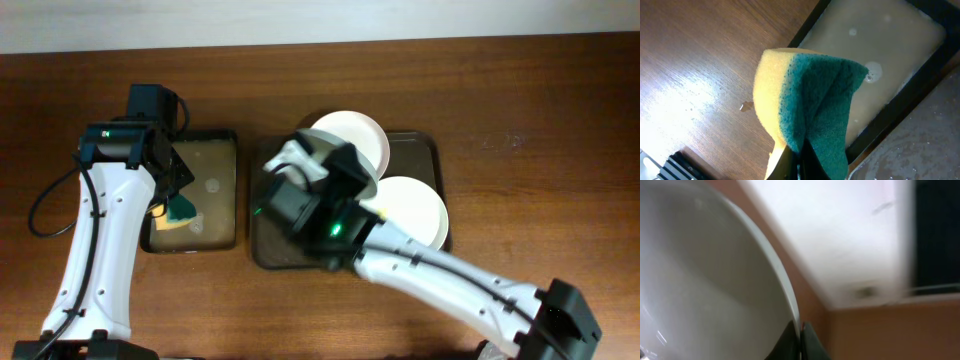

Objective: Clean dirty plates on tray and stack at the side
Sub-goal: 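Lift the cleaned plate with the right gripper toward the right side, then place the plate on the table right of the tray and release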

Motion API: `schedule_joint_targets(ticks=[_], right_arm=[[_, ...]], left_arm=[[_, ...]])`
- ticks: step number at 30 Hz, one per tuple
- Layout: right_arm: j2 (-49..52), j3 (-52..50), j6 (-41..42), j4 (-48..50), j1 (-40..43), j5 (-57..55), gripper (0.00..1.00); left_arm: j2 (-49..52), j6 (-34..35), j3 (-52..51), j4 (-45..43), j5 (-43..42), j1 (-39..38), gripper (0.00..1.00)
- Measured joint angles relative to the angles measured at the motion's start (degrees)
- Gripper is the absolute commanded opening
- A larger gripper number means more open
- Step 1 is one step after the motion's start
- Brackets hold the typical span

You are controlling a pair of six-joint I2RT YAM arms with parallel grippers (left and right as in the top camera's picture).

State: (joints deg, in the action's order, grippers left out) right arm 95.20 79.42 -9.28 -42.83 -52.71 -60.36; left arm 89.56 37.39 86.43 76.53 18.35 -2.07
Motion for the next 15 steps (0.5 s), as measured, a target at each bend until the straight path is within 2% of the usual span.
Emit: schedule_joint_targets(ticks=[4,5,9,11,15], right_arm=[[-0.09,-0.02,12.55,-3.45,10.95,19.76,0.04],[-0.59,-0.02,15.23,-3.41,15.06,27.56,0.04],[-3.96,-0.02,18.6,-3.06,28.72,48.0,0.04],[-5.68,0.0,19.71,-4.22,37.46,54.75,0.04],[-5.62,0.09,20.63,-7.87,54.45,59.47,0.04]], left_arm=[[0.0,-0.02,0.0,-0.02,0.0,0.0,0.0],[0.0,-0.02,0.0,-0.02,0.0,0.0,0.0],[0.0,0.0,0.0,-0.02,-0.02,0.0,0.0],[0.0,-0.02,0.0,-0.02,-0.02,0.0,0.0],[0.0,-0.02,0.0,-0.02,-0.04,0.0,0.0]])
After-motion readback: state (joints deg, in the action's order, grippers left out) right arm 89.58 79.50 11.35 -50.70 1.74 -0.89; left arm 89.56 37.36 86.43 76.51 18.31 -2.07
